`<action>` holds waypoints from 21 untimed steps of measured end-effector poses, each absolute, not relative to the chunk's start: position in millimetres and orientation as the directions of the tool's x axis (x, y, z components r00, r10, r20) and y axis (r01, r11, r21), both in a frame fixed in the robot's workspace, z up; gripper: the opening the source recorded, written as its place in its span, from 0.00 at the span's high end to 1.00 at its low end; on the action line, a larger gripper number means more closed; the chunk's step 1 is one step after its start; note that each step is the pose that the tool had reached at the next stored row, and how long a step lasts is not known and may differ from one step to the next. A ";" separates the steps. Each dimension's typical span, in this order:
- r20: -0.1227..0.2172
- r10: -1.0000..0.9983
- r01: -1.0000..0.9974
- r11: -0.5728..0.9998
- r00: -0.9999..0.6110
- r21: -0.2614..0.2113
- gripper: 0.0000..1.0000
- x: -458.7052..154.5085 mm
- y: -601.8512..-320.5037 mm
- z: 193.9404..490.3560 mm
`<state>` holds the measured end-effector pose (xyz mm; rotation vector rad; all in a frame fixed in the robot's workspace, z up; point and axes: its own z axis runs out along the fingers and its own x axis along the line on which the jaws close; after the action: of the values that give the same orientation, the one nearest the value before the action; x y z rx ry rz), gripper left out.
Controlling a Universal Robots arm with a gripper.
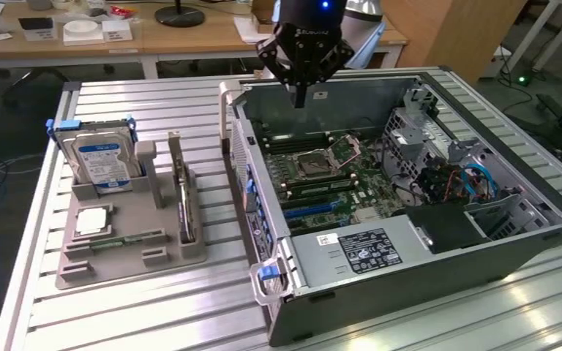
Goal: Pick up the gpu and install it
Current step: 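Reach for the gpu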
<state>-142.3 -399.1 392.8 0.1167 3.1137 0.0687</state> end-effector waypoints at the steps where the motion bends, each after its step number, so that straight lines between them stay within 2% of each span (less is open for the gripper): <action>1: -0.023 0.075 0.074 0.996 -0.997 0.045 0.90 -143.8 -399.1 392.7; 21: -0.023 0.075 0.074 0.996 -0.997 0.045 0.90 -169.9 -399.3 391.6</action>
<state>-169.9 -399.3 391.6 0.1166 3.1137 0.0688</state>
